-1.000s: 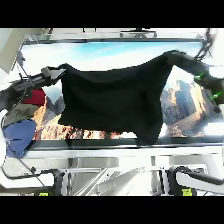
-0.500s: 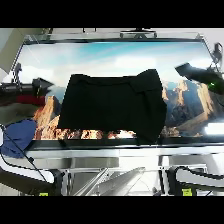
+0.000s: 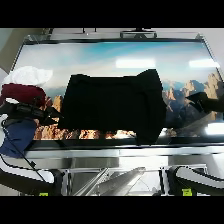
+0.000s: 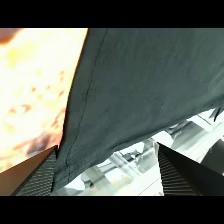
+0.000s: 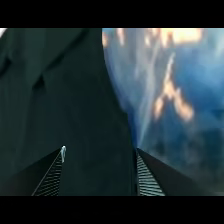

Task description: Fold the shirts.

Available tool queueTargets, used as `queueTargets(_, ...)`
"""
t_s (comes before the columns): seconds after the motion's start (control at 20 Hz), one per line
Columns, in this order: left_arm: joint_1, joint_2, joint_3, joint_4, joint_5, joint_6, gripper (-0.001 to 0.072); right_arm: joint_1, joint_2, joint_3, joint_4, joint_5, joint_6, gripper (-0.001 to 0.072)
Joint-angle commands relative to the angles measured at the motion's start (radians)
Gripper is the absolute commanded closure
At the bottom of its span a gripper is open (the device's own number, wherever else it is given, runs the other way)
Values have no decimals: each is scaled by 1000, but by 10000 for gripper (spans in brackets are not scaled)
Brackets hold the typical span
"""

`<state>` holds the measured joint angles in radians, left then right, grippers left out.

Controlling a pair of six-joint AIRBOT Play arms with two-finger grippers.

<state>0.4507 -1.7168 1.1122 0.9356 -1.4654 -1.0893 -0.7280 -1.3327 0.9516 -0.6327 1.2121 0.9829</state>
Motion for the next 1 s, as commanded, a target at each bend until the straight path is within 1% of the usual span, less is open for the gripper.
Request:
queueTargets(0.0,-8,-2,-8,66,77,-3,19,-24,7,-42,-4,65,-27,208)
queueTargets(0.1,-15,-2,-7,23,62,9,19,-24,7,-42,-5,92,-45,208)
queueTargets(0.15,-26,-2,-23,-20,57,37,20,-23,7,-45,-20,99,-48,207)
queueTargets(0.2,-42,-3,-50,-80,55,76,57,-14,6,-52,-53,97,-48,208)
queueTargets(0.25,-63,-3,-74,-135,55,125,212,-3,6,-68,-89,93,-48,207)
queueTargets(0.3,-86,-3,-87,-174,55,165,392,11,6,-91,-124,80,-41,208)
queueTargets(0.35,-105,-3,-85,-180,56,178,529,26,6,-118,-146,54,-37,207)
queueTargets(0.4,-120,-3,-74,-177,55,183,604,40,4,-148,-163,24,-37,207)
queueTargets(0.45,-131,-3,-55,-178,53,183,654,55,1,-182,-173,-5,-37,207)
queueTargets(0.5,-137,-3,-32,-178,43,181,676,67,-7,-210,-171,-18,-36,208)
queueTargets(0.7,-136,-3,9,-178,16,156,676,146,-70,-281,-172,-23,-9,208)
queueTargets(0.9,-136,-3,9,-179,13,156,676,267,-131,-290,-163,-24,1,209)
queueTargets(0.95,-133,-3,9,-181,4,156,676,292,-136,-290,-148,-28,-1,248)
